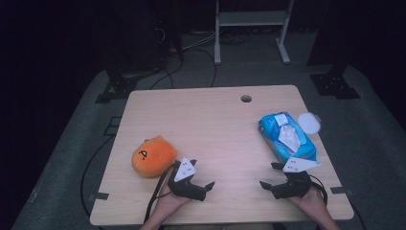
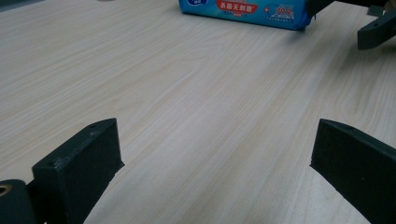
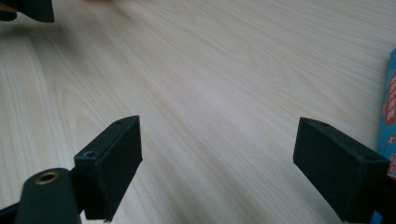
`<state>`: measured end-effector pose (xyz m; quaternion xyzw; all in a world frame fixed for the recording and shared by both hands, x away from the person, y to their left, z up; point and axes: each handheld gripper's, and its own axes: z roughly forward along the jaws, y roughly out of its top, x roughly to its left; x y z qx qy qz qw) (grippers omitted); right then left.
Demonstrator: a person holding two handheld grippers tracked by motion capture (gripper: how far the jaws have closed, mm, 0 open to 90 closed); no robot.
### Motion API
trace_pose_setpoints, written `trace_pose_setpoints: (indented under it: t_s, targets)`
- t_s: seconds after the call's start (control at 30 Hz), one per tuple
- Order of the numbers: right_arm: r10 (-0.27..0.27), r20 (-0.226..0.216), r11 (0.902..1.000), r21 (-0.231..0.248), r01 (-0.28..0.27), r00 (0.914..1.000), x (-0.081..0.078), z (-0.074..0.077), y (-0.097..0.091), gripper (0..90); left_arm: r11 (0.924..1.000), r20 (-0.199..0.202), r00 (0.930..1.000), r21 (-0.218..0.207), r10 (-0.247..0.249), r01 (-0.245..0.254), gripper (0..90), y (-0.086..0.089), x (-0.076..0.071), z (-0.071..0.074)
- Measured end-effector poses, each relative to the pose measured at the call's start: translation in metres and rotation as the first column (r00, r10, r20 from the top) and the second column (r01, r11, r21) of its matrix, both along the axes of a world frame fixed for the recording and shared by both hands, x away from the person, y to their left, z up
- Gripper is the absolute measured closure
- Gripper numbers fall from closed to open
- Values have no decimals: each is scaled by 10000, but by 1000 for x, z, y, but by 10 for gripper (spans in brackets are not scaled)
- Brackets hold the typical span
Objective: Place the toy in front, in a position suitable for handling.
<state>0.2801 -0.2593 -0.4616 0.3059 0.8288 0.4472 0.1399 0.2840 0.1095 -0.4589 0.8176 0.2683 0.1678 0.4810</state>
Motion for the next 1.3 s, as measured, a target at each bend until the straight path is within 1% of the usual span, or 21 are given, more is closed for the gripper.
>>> trace_pose_setpoints:
  t_s: [0.17, 0.23, 0.27, 0.3, 0.33, 0.37, 0.4, 0.43, 0.5, 0.57, 0.6, 0.73, 0.83, 0.87, 0.9, 0.93, 0.97, 1.0, 1.07, 1.2, 1.3]
  targets:
    - [16, -37, 10000, -33, -16, 10000, 0, -1, 1, 144, 9998, 13, 10000, -195, -66, 66, 12, -1, 0, 5]
    - [10, -34, 10000, -60, -11, 10000, 0, -1, 1, 144, 9997, 101, 9999, -227, -45, 47, 12, -1, -1, 10]
    - [10, -34, 10000, -65, -10, 10000, 0, -1, 2, 144, 9992, 142, 9998, -358, -145, 150, 12, 0, -1, 16]
    - [10, -34, 10000, -65, -10, 10000, 0, -1, 2, 144, 9992, 142, 9998, -358, -145, 150, 12, 0, -1, 16]
    - [1, -34, 10000, -54, -1, 10000, 0, -1, 2, 144, 9992, 222, 9996, -380, -146, 154, 12, 1, -1, 23]
    - [1, -34, 10000, -54, -1, 10000, 0, -1, 2, 144, 9992, 222, 9996, -380, -146, 154, 12, 1, -1, 23]
    - [-53, -85, 10000, -75, 53, 9999, 0, -1, 2, 144, 9986, 264, 9995, -490, -186, 199, 12, 3, 0, 30]
    - [-53, -85, 10000, -75, 53, 9999, 0, -1, 2, 144, 9986, 264, 9995, -490, -186, 199, 12, 3, 0, 30]
    - [-83, -104, 9999, -65, 82, 9999, -1, -1, 2, 144, 9987, 413, 9990, -470, -163, 183, 12, 7, 1, 38]
    - [-80, -83, 10000, -50, 80, 9999, -1, -1, 2, 144, 9999, 621, 9981, -134, 15, -7, 12, 8, 2, 45]
    - [-87, -26, 10000, -35, 86, 10000, 0, 0, 3, 144, 10000, 663, 9978, -40, 5, -2, 12, 11, 2, 48]
    - [-49, -105, 9999, -116, 48, 9999, 1, -1, 5, 144, 9996, 804, 9967, -283, 120, -98, 12, 25, 9, 58]
    - [-15, -113, 9999, -141, 13, 9999, 0, -2, 6, 144, 9992, 802, 9966, -350, 200, -173, 12, 30, 11, 62]
    - [-27, -134, 9999, -157, 25, 9999, 0, -2, 6, 144, 9991, 877, 9958, -346, 275, -246, 12, 34, 15, 67]
    - [-27, -134, 9999, -157, 25, 9999, 0, -2, 6, 144, 9991, 877, 9958, -346, 275, -246, 12, 34, 15, 67]
    - [-19, -137, 9999, -151, 17, 9999, 0, -2, 6, 144, 9983, 879, 9954, -463, 380, -341, 12, 38, 18, 73]
    - [-19, -137, 9999, -151, 17, 9999, 0, -2, 6, 144, 9983, 879, 9954, -463, 380, -341, 12, 38, 18, 73]
    - [-21, -154, 9999, -144, 18, 9999, 0, -2, 6, 144, 9982, 977, 9940, -395, 483, -446, 12, 42, 21, 79]
    - [-20, -165, 9999, -138, 18, 9999, 0, -2, 6, 144, 9979, 1021, 9932, -377, 562, -526, 12, 45, 23, 81]
    - [2, -216, 9998, -194, -6, 9998, 0, -3, 7, 144, 9948, 1203, 9878, -365, 988, -951, 12, 60, 27, 89]
    - [48, -219, 9997, -251, -54, 9997, 0, -3, 8, 144, 9913, 1299, 9833, -514, 1273, -1215, 12, 73, 30, 92]
